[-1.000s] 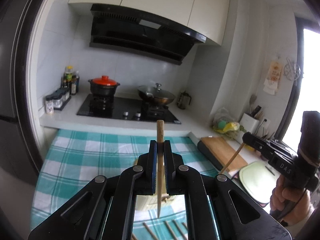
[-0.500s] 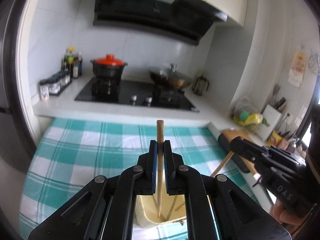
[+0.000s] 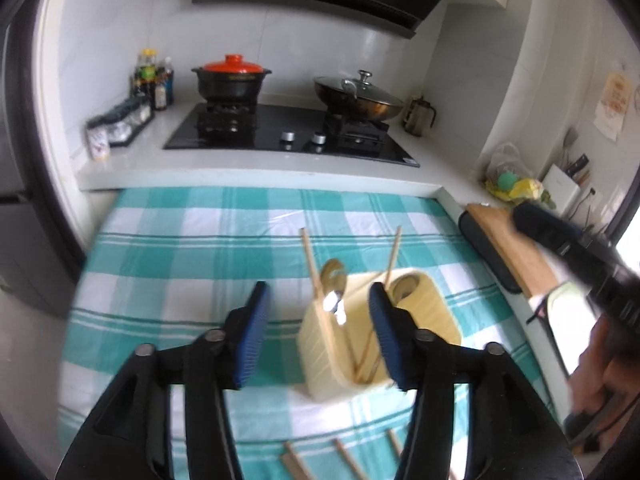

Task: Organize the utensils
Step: 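Move both open grippers back over the chopsticks on the cloth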

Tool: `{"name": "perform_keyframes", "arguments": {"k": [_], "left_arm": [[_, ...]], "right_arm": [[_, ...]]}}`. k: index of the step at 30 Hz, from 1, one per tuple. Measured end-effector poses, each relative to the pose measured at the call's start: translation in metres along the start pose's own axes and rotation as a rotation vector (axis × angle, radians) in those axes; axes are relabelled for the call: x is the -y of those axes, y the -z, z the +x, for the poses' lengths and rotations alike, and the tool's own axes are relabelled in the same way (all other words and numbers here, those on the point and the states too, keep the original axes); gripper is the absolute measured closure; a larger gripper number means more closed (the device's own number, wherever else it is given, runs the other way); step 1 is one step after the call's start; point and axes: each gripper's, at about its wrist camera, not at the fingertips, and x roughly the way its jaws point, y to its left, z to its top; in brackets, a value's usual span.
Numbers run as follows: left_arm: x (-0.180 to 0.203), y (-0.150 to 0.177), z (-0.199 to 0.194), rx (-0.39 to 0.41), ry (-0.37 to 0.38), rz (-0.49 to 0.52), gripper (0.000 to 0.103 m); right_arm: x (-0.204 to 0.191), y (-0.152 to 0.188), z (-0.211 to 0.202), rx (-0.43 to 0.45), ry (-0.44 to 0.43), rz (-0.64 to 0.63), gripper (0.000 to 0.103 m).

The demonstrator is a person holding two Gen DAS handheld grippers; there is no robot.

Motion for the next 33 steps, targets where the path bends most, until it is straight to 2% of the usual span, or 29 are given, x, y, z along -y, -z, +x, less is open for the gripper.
{"name": "perform_keyframes", "arguments": {"k": [2, 4, 6, 8, 10, 14, 16, 19, 22, 25, 28, 33], "left_arm": [[-0.007, 0.015, -0.028, -0.015, -0.018, 0.032, 0.029], [-0.014, 0.039, -0.054, -0.047, -0.016, 0.074, 0.025], [-0.02, 0.071, -0.072, -0.087, -0.031, 0.119, 0.018], [-0.022, 0.111, -0.082, -0.143, -0.069, 0.153, 0.018], [-0.024, 0.157, -0.085, -0.212, -0.091, 0.153, 0.018], [-0.017, 0.239, -0.086, -0.286, -0.089, 0.066, 0.018], [-0.01, 0.267, -0.082, -0.316, -0.055, 0.005, 0.018], [0.004, 0.289, -0.073, -0.333, -0.03, -0.03, 0.018], [0.014, 0.294, -0.064, -0.328, -0.057, -0.01, 0.018], [0.011, 0.287, -0.057, -0.288, -0.075, -0.065, 0.018], [0.008, 0.28, -0.045, -0.264, -0.066, -0.141, 0.018], [0.018, 0.281, -0.024, -0.245, -0.103, -0.145, 0.018]], "right_arm": [[0.0, 0.003, -0.033, 0.019, -0.01, -0.012, 0.06], [0.002, 0.017, -0.061, 0.012, -0.008, -0.028, 0.056], [0.005, 0.042, -0.086, -0.015, 0.019, -0.054, 0.056], [0.006, 0.077, -0.106, -0.051, 0.071, -0.083, 0.056], [0.01, 0.124, -0.122, -0.094, 0.134, -0.093, 0.056], [0.015, 0.232, -0.146, -0.184, 0.215, 0.026, 0.056], [0.013, 0.284, -0.154, -0.236, 0.252, 0.109, 0.056], [0.013, 0.339, -0.16, -0.297, 0.289, 0.211, 0.056], [0.012, 0.355, -0.166, -0.321, 0.272, 0.248, 0.056], [0.008, 0.349, -0.175, -0.273, 0.3, 0.226, 0.056], [0.004, 0.341, -0.173, -0.246, 0.28, 0.227, 0.056], [-0.007, 0.343, -0.168, -0.24, 0.253, 0.193, 0.056]]}}
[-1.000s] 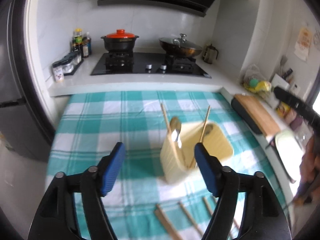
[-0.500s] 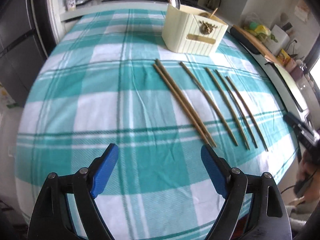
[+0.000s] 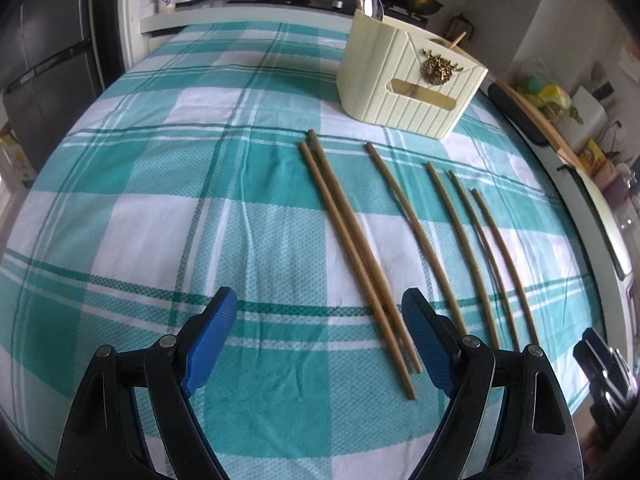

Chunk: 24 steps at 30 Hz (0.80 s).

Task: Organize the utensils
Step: 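Move both open grippers back over the chopsticks on the cloth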

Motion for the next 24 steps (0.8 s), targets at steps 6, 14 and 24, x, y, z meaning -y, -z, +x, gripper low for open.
{"name": "perform_keyframes", "arguments": {"k": [6, 14, 24], "left_arm": [[0.002, 0.002, 0.021, -0.014, -0.044, -0.021, 0.018], [0.007, -0.003, 0.035, 0.0, -0.105, -0.011, 0.018], [0.011, -0.001, 0.043, 0.017, -0.191, 0.061, 0.016]], "right_arm": [[-0.003, 0.005, 0.0, 0.003, -0.022, -0.006, 0.056], [0.001, 0.006, 0.0, 0.002, -0.015, 0.002, 0.056], [0.003, 0.001, 0.014, -0.062, 0.014, -0.015, 0.056]]}}
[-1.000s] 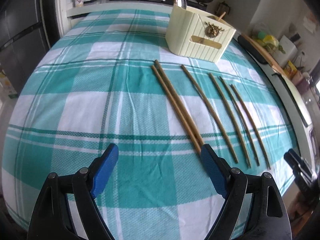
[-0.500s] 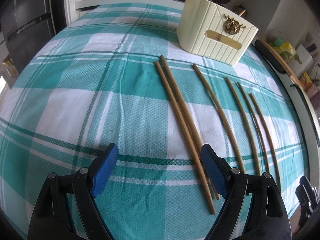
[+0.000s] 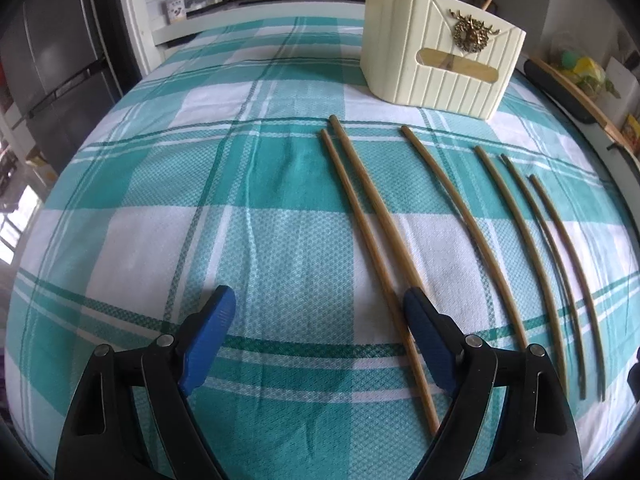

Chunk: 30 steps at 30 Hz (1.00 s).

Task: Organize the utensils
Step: 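Grasp a wooden chopstick with the left gripper while the right gripper grasps another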

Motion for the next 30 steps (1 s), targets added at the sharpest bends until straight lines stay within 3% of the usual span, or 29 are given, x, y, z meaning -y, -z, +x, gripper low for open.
{"name": "perform_keyframes", "arguments": {"k": [5, 10, 11, 12, 13, 14, 15, 18, 26, 29, 30], "left_arm": [[-0.001, -0.001, 0.0, -0.01, 0.007, 0.011, 0.016], [-0.005, 0.008, -0.007, -0.012, 0.022, 0.052, 0.022], [-0.005, 0.01, -0.009, -0.01, 0.025, 0.061, 0.026], [-0.006, 0.012, -0.012, -0.006, 0.028, 0.072, 0.032], [-0.006, 0.014, -0.014, 0.0, 0.03, 0.084, 0.036], [-0.005, 0.015, -0.017, 0.005, 0.031, 0.099, 0.049], [-0.005, 0.017, -0.02, 0.008, 0.037, 0.114, 0.066], [-0.005, 0.024, -0.025, 0.015, 0.031, 0.151, 0.095], [-0.03, 0.049, -0.044, -0.002, 0.024, 0.166, 0.096], [-0.045, 0.056, -0.05, -0.015, 0.021, 0.15, 0.093], [-0.05, 0.057, -0.053, -0.017, 0.031, 0.141, 0.088]], "right_arm": [[-0.007, -0.014, 0.021, -0.054, 0.012, -0.079, 0.056], [-0.02, -0.021, 0.048, -0.127, -0.004, -0.151, 0.056], [-0.024, -0.021, 0.052, -0.129, -0.001, -0.173, 0.062], [-0.027, -0.02, 0.055, -0.134, 0.009, -0.194, 0.08], [-0.028, -0.02, 0.058, -0.137, 0.022, -0.2, 0.09], [-0.028, -0.02, 0.058, -0.135, 0.023, -0.191, 0.096], [-0.027, -0.019, 0.057, -0.127, 0.021, -0.175, 0.096], [-0.021, -0.016, 0.054, -0.125, 0.04, -0.138, 0.096], [0.002, 0.005, 0.028, -0.166, 0.1, -0.075, 0.096], [0.008, 0.01, 0.017, -0.166, 0.101, -0.046, 0.095], [0.01, 0.01, 0.014, -0.159, 0.099, -0.035, 0.095]]}}
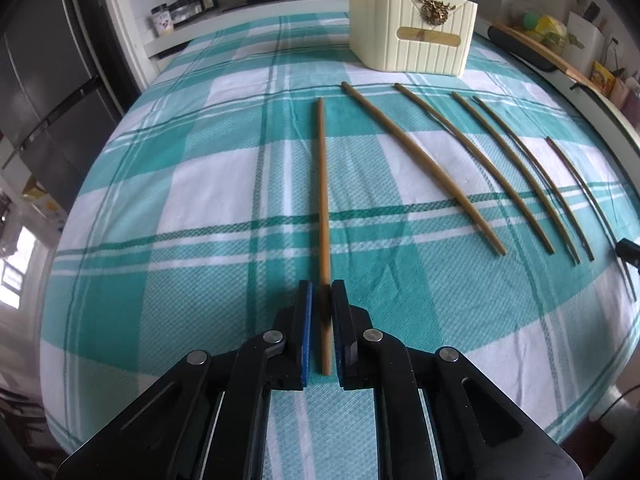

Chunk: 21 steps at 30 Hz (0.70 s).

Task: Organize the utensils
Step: 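Grasp a wooden chopstick with the left gripper while the right gripper grasps another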

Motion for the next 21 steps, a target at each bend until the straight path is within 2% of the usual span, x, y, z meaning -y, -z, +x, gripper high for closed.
{"name": "perform_keyframes", "arguments": {"k": [1, 2, 3, 5, 9, 16, 19, 21], "left_arm": [[-0.003, 0.001, -0.002, 0.0, 0.014, -0.009, 0.081], [-0.006, 0.0, -0.003, 0.005, 0.027, -0.018, 0.065], [-0.008, -0.001, -0.005, 0.014, 0.033, -0.026, 0.052], [-0.01, -0.004, -0.007, 0.03, 0.044, -0.034, 0.044], [-0.01, -0.013, -0.002, 0.02, 0.067, -0.022, 0.036], [-0.018, -0.021, 0.021, -0.038, 0.048, -0.008, 0.035], [-0.019, -0.021, 0.024, -0.028, 0.026, -0.002, 0.026], [-0.02, -0.021, 0.026, -0.025, 0.023, -0.004, 0.022]], "right_arm": [[0.002, -0.001, -0.002, 0.006, -0.008, 0.01, 0.095], [0.003, -0.002, -0.003, 0.013, -0.018, 0.019, 0.091], [0.003, -0.004, -0.004, 0.02, -0.022, 0.026, 0.079], [0.003, -0.008, -0.005, 0.031, -0.027, 0.037, 0.065], [-0.002, -0.02, -0.001, 0.022, -0.039, 0.007, 0.065], [-0.004, -0.034, 0.019, -0.055, -0.036, -0.05, 0.065], [-0.006, -0.032, 0.028, -0.081, -0.043, -0.047, 0.064], [-0.008, -0.029, 0.03, -0.066, -0.038, -0.047, 0.063]]}}
